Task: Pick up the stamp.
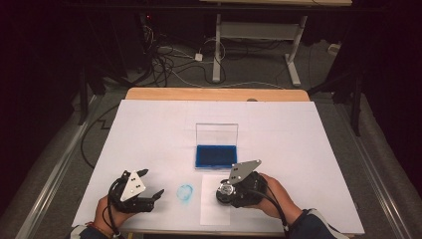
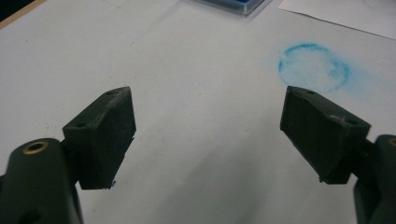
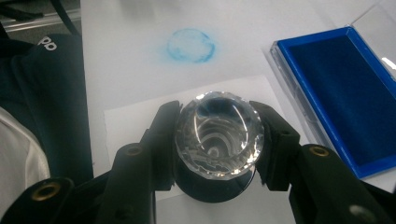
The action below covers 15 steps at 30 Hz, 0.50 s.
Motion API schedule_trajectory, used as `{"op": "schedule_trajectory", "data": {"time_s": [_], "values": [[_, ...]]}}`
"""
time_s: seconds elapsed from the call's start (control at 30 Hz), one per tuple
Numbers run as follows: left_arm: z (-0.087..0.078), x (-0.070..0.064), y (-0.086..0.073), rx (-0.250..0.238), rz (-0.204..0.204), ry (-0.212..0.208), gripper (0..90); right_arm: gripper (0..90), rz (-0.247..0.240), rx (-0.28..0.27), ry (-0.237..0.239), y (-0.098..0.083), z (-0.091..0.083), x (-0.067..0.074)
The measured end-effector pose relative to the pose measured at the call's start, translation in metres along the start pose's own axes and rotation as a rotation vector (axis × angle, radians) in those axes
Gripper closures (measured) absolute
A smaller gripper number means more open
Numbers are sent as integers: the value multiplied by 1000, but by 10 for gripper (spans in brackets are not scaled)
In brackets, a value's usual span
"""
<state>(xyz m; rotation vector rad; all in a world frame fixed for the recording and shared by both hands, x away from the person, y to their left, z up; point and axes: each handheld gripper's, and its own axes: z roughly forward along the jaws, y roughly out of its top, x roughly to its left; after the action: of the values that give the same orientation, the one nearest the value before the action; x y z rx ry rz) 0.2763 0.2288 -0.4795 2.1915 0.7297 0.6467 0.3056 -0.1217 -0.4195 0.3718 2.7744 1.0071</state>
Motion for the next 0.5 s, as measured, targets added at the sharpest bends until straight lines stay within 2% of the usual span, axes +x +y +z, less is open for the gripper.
{"op": "schedule_trajectory", "data": {"time_s": [0.03, 0.13, 0.4, 0.5], "values": [[0, 1, 0, -4, 11, 3, 171, 567, -2, 1, -7, -1, -2, -1], [-1, 0, 0, -6, -3, -2, 171, 567, 3, -9, -17, -3, -7, -3], [0, 0, 2, -10, 13, -2, 171, 567, 6, -35, -34, -7, -19, -5], [0, 0, 1, -14, -3, -2, 171, 567, 8, -40, -38, -8, -22, -6]]}}
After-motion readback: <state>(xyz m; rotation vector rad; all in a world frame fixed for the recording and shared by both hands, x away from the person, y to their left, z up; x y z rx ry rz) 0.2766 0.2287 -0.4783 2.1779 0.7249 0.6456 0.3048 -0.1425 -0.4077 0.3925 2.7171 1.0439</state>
